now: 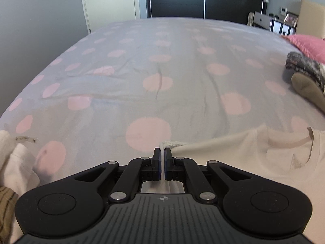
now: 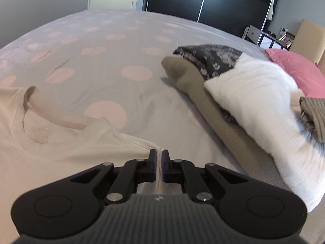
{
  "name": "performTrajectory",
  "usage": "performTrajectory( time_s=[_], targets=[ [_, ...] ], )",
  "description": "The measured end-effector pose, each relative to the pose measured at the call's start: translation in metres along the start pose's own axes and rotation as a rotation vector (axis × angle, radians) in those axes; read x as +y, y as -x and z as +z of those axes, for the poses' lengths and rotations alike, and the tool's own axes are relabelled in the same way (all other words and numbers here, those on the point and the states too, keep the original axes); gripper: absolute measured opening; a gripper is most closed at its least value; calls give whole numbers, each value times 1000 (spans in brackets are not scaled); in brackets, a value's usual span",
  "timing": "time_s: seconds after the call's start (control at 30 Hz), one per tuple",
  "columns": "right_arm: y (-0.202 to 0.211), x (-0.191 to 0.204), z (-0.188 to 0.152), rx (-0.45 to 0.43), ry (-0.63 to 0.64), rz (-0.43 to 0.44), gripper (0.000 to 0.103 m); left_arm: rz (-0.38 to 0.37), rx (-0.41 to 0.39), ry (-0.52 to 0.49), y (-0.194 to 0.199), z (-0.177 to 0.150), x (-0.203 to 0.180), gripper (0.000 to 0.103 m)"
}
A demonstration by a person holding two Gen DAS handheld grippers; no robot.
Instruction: Fold clothes
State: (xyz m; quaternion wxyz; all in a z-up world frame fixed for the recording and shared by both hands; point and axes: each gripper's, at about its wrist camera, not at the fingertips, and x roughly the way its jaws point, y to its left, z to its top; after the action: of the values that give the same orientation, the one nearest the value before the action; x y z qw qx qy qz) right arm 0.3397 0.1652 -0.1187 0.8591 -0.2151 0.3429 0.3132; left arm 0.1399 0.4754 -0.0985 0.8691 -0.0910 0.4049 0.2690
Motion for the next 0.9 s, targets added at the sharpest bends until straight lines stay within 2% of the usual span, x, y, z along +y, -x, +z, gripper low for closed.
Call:
performTrajectory(
  time_s=[0.07, 0.17, 0.2, 0.3, 0.47, 0.57, 0.77, 0.83, 0.9],
  targets=[
    [-1, -1, -2, 19, -17, -2, 9, -9, 26, 5, -5, -3, 0, 3],
    [10, -7, 0, 13, -64, 1, 26, -10, 24, 13, 2, -5, 2, 20],
    [16, -9, 1, 6, -80, 1, 27, -11, 13, 15, 9, -5, 3, 28],
    [39, -14, 2, -6, -125, 20, 28, -14, -28, 14, 34, -7, 6, 38],
    [87, -14, -13, 0, -178, 91, 34, -55, -34, -12, 88, -19, 6, 38],
    [119, -6, -31, 6, -165, 116, 34, -87, 4, -42, 120, -36, 1, 38],
    [176, 12, -70, 35, -147, 140, 34, -139, 85, -80, 180, -87, -10, 38],
    [191, 18, -82, 45, -153, 148, 35, -154, 112, -94, 199, -106, -13, 31],
    [204, 25, -94, 58, -156, 159, 35, -174, 141, -98, 215, -125, -15, 30]
  ],
)
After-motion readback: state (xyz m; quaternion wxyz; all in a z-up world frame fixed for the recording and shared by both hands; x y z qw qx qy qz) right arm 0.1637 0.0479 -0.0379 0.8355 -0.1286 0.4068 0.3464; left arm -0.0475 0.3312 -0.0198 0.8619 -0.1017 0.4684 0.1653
